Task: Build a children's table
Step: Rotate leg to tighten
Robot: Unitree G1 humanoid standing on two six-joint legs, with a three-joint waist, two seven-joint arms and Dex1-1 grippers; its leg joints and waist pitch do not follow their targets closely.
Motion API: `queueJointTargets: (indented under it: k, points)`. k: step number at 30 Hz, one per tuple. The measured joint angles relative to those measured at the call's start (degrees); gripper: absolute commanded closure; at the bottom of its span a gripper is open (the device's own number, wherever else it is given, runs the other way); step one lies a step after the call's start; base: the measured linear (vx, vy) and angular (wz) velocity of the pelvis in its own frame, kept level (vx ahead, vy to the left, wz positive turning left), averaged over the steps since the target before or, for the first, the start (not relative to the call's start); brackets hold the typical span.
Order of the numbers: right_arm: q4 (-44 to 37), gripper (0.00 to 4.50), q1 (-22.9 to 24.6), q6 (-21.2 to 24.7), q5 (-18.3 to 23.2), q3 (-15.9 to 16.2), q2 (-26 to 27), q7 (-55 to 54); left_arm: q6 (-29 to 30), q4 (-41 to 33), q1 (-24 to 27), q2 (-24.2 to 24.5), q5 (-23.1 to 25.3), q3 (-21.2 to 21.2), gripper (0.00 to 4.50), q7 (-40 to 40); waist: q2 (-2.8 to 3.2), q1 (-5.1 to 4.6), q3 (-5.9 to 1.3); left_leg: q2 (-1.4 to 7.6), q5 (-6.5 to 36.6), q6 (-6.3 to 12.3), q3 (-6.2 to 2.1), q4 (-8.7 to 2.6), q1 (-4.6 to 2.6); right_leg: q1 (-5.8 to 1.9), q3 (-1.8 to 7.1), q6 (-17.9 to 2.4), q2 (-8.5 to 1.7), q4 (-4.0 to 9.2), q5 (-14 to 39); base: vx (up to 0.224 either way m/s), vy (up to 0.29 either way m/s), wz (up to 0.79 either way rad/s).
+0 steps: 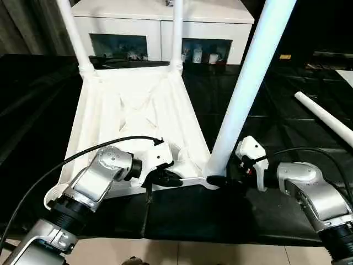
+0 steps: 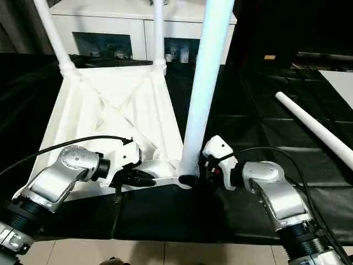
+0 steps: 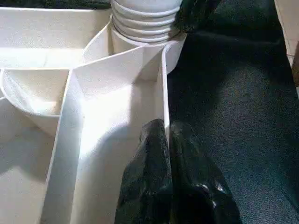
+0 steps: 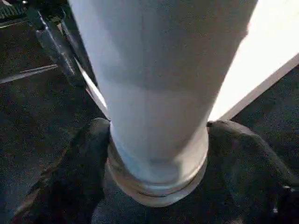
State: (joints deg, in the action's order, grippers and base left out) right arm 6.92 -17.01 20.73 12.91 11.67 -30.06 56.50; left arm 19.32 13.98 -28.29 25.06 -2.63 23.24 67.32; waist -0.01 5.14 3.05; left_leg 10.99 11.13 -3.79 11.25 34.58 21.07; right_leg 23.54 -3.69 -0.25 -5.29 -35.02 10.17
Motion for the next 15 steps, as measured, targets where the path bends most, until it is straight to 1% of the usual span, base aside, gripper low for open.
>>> queueJointTargets:
  k: [1, 2, 6, 7, 11, 14, 15]
  points:
    - [-0.04, 1.2, 0.02, 0.06, 0.03, 0.01, -0.02, 0.2, 0.0, 0.0, 0.0, 0.01, 0.0, 0.0, 4.5, 0.0, 0.0, 0.0, 0.0, 0.0, 0.0, 0.0, 0.0, 0.0, 0.0, 0.0, 0.0, 0.0, 0.0, 0.0, 0.0, 0.0, 0.0, 0.0]
    - [-0.04, 1.42, 0.03, 0.11, 0.05, 0.01, -0.04, 0.27, 0.0, -0.01, 0.0, 0.01, 0.0, 0.01, 4.5, 0.05, 0.0, 0.0, 0.0, 0.0, 0.0, 0.0, 0.0, 0.0, 0.0, 0.0, 0.0, 0.0, 0.0, 0.0, 0.0, 0.0, 0.0, 0.0]
    - [-0.06, 1.6, 0.13, 0.36, 0.27, 0.01, -0.05, 0.75, 0.0, -0.01, 0.0, 0.06, 0.0, 0.02, 4.5, 0.14, 0.0, 0.02, 0.0, 0.0, 0.0, 0.0, 0.0, 0.0, 0.01, 0.0, 0.0, 0.0, 0.0, 0.0, 0.0, 0.0, 0.0, 0.0]
    - [-0.06, 1.76, 0.13, 0.4, 0.29, 0.01, -0.05, 0.76, 0.01, -0.01, 0.0, 0.07, 0.0, 0.02, 4.5, 0.16, 0.0, 0.03, 0.0, 0.0, 0.0, 0.0, 0.0, 0.0, 0.0, 0.0, 0.0, 0.0, 0.0, 0.0, 0.0, 0.0, 0.0, 0.0]
    - [0.08, 1.82, 0.11, 0.55, 0.39, -0.01, 0.23, 0.12, 0.14, -0.02, 0.0, 0.14, 0.0, 0.01, 4.5, 0.18, 0.0, -0.01, 0.0, 0.0, 0.0, 0.0, 0.0, 0.0, -0.01, 0.0, 0.0, 0.0, 0.0, 0.0, 0.0, 0.0, 0.0, 0.0]
    - [0.77, 1.84, 0.06, 0.55, 0.4, -0.12, 1.59, -1.37, 0.45, 0.0, 0.01, 0.12, 0.01, -0.16, 4.5, -0.05, 0.0, -0.25, -0.01, 0.01, -0.01, -0.01, 0.0, 0.0, -0.09, -0.03, 0.01, -0.01, 0.02, -0.06, -0.01, 0.0, 0.0, 0.0]
    - [3.02, 1.84, -0.77, 0.53, 0.28, -1.08, 4.23, -4.09, 1.02, 0.71, -0.01, -0.46, 0.21, -1.04, 4.5, -1.88, -0.1, -0.49, -0.05, 0.04, -0.02, -0.03, -0.01, 0.02, -0.18, -0.08, 0.0, -0.04, 0.04, -0.15, -0.03, 0.0, 0.0, 0.0]
